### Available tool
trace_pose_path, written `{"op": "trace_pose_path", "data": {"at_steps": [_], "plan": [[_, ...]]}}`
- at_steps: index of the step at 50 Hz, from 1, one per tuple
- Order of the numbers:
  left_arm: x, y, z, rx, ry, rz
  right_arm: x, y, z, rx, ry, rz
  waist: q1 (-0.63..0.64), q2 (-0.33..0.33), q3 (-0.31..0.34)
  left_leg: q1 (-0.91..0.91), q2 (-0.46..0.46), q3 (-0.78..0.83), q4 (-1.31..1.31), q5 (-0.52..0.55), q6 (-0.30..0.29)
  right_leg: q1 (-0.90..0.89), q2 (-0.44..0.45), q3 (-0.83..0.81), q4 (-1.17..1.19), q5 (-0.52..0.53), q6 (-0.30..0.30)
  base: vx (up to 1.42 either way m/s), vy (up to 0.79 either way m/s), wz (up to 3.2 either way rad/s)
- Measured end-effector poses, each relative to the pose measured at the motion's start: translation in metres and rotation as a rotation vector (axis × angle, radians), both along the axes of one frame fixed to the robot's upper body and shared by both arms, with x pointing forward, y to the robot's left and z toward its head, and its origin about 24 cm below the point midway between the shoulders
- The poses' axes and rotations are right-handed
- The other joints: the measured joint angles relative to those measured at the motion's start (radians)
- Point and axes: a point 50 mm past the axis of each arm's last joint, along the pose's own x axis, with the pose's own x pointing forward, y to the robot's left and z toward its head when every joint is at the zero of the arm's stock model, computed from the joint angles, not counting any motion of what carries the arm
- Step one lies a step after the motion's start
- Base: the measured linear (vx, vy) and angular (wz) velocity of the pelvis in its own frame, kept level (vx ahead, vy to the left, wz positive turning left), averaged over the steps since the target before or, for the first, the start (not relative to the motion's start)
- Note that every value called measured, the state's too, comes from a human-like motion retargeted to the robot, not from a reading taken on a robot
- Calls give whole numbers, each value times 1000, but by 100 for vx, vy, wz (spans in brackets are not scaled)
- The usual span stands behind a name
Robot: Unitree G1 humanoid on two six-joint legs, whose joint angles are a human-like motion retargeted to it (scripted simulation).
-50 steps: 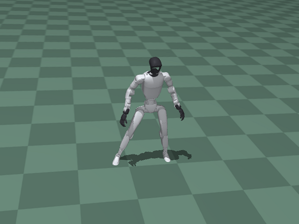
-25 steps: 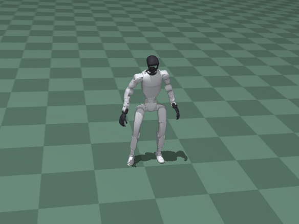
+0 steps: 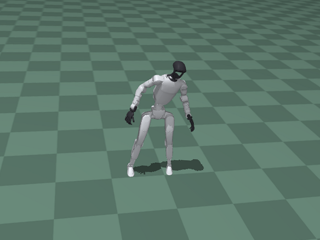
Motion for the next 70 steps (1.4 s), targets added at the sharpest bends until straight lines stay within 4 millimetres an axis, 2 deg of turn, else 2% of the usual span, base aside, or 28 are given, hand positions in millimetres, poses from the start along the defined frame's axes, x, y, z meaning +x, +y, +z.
{"op": "trace_pose_path", "data": {"at_steps": [6, 8, 9, 10, 12, 16, 18, 20, 23, 27, 30, 33, 35, 38, 42, 45, 48, 50, 53, 55, 57, 60, 63, 65, 67, 70], "plan": [[31, 19, 32, 132, -73, -99, 14, 3, 2, -15, -58, -17, -8, 11, 19, -11, 47, -17, 53, -29, 0, 1, -156, -33, -33, 75, 49, 5, -37, 5], [35, 24, 39, 168, -80, -135, 13, 2, 4, -13, -80, -10, -18, 29, 8, -89, 63, -26, 229, -125, -26, -26, -190, -33, 25, 38, 58, 9, -42, 26], [39, 24, 42, 172, -101, -129, 16, 1, 4, -27, -94, -16, -26, 34, 11, -90, 68, -36, 231, -131, -27, -20, -209, -30, 10, 39, 62, 6, -45, 30], [45, 24, 45, 172, -129, -113, 23, 0, 5, -50, -112, -28, -35, 34, 20, -62, 71, -50, 171, -106, -18, 0, -231, -28, -36, 55, 66, 3, -49, 22], [45, 23, 45, 142, -189, -37, 22, -4, 6, -70, -120, -51, -37, 49, 15, -56, 89, -47, 176, -108, -28, 7, -261, -51, -46, 36, 63, 8, -53, -2], [28, 13, 28, -6, -326, 227, 30, -14, 11, -139, -147, -54, -41, 107, 14, -5, 169, -21, 162, -94, -62, 28, -254, -119, -42, 17, 30, 12, -59, -40], [11, 2, 12, -81, -326, 328, 36, -18, 14, -171, -166, -45, -61, 140, 3, 18, 215, -3, 129, -50, -74, 27, -223, -130, -31, 14, 17, 12, -62, -29], [-6, -17, -8, -122, -257, 370, 42, -24, 18, -189, -181, -60, -93, 165, -25, 9, 248, 54, 83, 41, -55, -7, -195, -136, -15, 18, 13, 8, -60, 2], [-35, -61, -40, -222, -103, 293, 47, -38, 26, -227, -212, -81, -164, 218, -53, -1, 262, 213, 72, 81, -63, -23, -155, -169, 22, -2, 4, 11, -53, 41], [-65, -124, -63, -310, 90, -2, 42, -64, 36, -284, -234, -190, -222, 271, -85, -25, 142, 330, 118, 3, -67, -19, -136, -211, 15, -9, -2, 8, -41, 41], [-83, -155, -69, -318, 199, -238, 31, -80, 41, -337, -231, -272, -208, 297, -102, -40, 45, 368, 158, -76, 1, -17, -118, -218, -4, -8, 2, 6, -34, -5], [-103, -164, -71, -301, 289, -358, 24, -82, 34, -378, -180, -335, -166, 289, -117, -67, -43, 249, 196, -116, 86, -15, -92, -198, -21, 5, 13, 6, -33, -48], [-114, -165, -72, -294, 337, -415, 20, -77, 29, -375, -153, -337, -129, 281, -117, -92, -112, 100, 225, -109, 91, -12, -71, -182, -22, 10, 20, 6, -30, -52], [-120, -158, -72, -285, 383, -451, 21, -62, 22, -321, -134, -289, -89, 262, -116, -113, -185, 2, 201, -75, 45, -8, -45, -183, -17, 13, 32, 6, -25, -12], [-111, -138, -71, -266, 386, -372, 35, -37, 17, -220, -151, -143, -73, 238, -109, -109, -155, 184, 121, -24, 27, 4, -2, -221, -1, -10, 36, 5, -21, 38], [-98, -119, -69, -245, 341, -234, 53, -15, 18, -157, -184, -1, -74, 202, -93, -88, -111, 231, 91, -16, 26, 14, 37, -238, 15, -49, 27, 3, -22, 32], [-79, -96, -63, -200, 295, -148, 72, 9, 20, -102, -227, 120, -82, 149, -63, -70, -74, 201, 81, -6, 10, 23, 74, -231, 36, -69, 26, -1, -25, 21], [-60, -78, -56, -153, 277, -155, 82, 23, 23, -65, -258, 173, -83, 119, -41, -55, -50, 191, 64, 10, 1, 25, 96, -207, 49, -72, 21, -3, -27, 17], [-27, -51, -38, -54, 240, -230, 88, 34, 28, -26, -301, 209, -74, 95, -22, -36, -12, 181, 25, 32, -1, 23, 98, -196, 57, -75, -18, -4, -27, 14], [-1, -36, -21, 19, 178, -273, 89, 35, 31, -20, -321, 213, -65, 89, -18, -33, 12, 174, 4, 42, -5, 20, 69, -227, 54, -73, -48, -4, -28, 14], [25, -25, -1, 81, 81, -297, 87, 32, 32, -34, -325, 206, -56, 87, -16, -40, 30, 166, -5, 49, -12, 17, 23, -257, 45, -53, -51, -4, -29, 19], [53, -13, 29, 145, -84, -306, 75, 27, 29, -43, -316, 192, -50, 76, -16, -106, 43, 154, 121, -3, -23, -6, -71, -260, 100, -51, -19, -2, -31, 29], [77, -5, 54, 171, -202, -292, 74, 18, 28, -96, -311, 191, -44, 105, 6, -100, 86, 129, 103, 7, -28, 10, -123, -246, 57, -13, -5, -7, -38, 1], [87, -2, 66, 186, -253, -292, 74, 9, 33, -127, -329, 187, -45, 127, 25, -120, 110, 124, 145, -8, -28, 1, -178, -251, 65, -8, -4, -7, -42, -12], [87, 4, 70, 192, -282, -240, 75, 1, 36, -160, -343, 163, -57, 147, 38, -135, 136, 122, 185, -23, -35, -12, -228, -234, 63, -2, 1, -6, -46, -20], [68, 14, 62, 162, -312, -85, 71, -10, 40, -194, -365, 116, -91, 178, 36, -205, 184, 132, 350, -80, -62, -75, -301, -187, 127, -20, 6, 1, -50, -28]]}}
